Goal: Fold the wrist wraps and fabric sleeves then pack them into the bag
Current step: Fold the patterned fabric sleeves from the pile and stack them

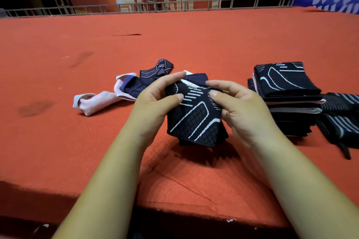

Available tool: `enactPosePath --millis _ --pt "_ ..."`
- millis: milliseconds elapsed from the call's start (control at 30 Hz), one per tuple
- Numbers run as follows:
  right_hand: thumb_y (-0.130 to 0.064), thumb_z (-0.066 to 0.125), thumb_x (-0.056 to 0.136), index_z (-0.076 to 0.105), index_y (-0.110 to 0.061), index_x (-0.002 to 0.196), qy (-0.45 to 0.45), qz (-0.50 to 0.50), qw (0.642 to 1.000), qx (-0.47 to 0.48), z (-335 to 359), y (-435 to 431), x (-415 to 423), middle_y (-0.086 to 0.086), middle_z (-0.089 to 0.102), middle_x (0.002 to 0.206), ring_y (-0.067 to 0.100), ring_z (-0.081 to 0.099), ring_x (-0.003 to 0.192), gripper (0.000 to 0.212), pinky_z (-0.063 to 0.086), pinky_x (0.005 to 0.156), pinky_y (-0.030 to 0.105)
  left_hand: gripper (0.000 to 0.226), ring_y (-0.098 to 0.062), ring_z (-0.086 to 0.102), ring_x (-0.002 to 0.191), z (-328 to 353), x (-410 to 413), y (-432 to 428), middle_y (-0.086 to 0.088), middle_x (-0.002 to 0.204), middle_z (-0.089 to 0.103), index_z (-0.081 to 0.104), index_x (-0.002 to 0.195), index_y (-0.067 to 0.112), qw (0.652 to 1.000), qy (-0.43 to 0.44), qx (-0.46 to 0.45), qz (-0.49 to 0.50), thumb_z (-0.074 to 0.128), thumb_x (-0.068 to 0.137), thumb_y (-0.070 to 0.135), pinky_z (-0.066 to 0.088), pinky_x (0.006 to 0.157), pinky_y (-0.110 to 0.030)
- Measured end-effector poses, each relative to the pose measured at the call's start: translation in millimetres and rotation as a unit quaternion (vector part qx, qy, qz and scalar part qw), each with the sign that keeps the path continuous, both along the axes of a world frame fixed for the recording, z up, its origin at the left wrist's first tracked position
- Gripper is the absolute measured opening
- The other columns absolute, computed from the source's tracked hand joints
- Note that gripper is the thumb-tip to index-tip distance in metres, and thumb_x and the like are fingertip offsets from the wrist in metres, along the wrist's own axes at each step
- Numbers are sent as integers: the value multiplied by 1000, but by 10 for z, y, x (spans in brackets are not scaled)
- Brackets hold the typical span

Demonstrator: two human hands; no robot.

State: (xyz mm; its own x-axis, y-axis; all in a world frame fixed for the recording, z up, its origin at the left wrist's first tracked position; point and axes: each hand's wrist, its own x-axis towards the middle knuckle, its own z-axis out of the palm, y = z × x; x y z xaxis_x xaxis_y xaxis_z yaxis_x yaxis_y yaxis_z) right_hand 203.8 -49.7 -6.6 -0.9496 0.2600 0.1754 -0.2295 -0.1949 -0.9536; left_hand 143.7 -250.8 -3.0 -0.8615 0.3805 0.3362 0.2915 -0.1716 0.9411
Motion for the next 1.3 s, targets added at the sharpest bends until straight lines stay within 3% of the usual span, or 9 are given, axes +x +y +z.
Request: enactPosePath --millis 67,200,400,600,667,833,1000,1167,1300 --pt "-6 72 98 83 -20 114 22 -33 998 53 -4 18 6 6 82 113 29 78 110 24 61 100 47 45 -21 66 132 24 23 7 -3 137 73 70 138 20 1000 18 -9 17 68 99 -2 51 116 -43" --pt "-5 77 96 79 -25 119 62 -59 982 169 74 2 67 -8 82 112 10 77 107 31 60 95 29 44 -13 70 125 69 49 18 6 130 76 72 134 23 996 52 -42 55 74 96 2 53 112 -38" --pt "-22 81 92 75 -39 126 75 -98 955 269 43 -28 52 -8 74 120 8 73 109 38 57 104 41 38 -4 72 116 93 63 18 14 120 79 77 128 26 984 93 -94 121 78 95 8 55 108 -35" --pt "-15 83 92 71 -37 133 78 -114 931 337 50 -32 90 -8 65 115 -3 68 99 47 48 90 12 37 1 69 117 84 49 18 14 122 78 79 127 29 977 113 -115 143 79 95 11 53 108 -26" --pt "-15 83 93 69 -39 136 74 -93 934 337 51 -22 84 -6 64 118 -2 69 102 52 51 94 16 36 -1 70 118 78 43 23 12 122 78 80 125 29 979 111 -110 132 77 96 9 52 109 -28" --pt "-8 79 95 66 -44 142 79 -42 960 265 31 -5 43 -1 71 132 10 75 114 61 56 108 42 29 -5 70 120 82 59 33 13 121 79 81 120 26 985 99 -94 102 72 100 8 52 111 -34" --pt "-8 80 94 74 -29 135 75 -62 965 245 37 4 49 -12 80 118 6 75 110 46 58 106 40 27 -12 74 113 66 44 26 8 115 80 79 118 26 987 74 -90 108 78 95 11 57 105 -39" --pt "-23 80 94 75 -34 133 83 -89 943 308 -10 6 24 -11 75 120 8 72 113 41 55 106 42 30 0 75 103 99 64 25 16 107 81 81 113 28 981 90 -111 132 84 89 11 55 91 -17" --pt "-23 80 96 78 -35 123 87 -114 928 344 -3 -10 26 -10 72 108 6 70 105 30 55 99 37 27 1 73 104 93 61 37 14 108 81 83 110 31 972 109 -124 165 85 89 15 56 97 -23"
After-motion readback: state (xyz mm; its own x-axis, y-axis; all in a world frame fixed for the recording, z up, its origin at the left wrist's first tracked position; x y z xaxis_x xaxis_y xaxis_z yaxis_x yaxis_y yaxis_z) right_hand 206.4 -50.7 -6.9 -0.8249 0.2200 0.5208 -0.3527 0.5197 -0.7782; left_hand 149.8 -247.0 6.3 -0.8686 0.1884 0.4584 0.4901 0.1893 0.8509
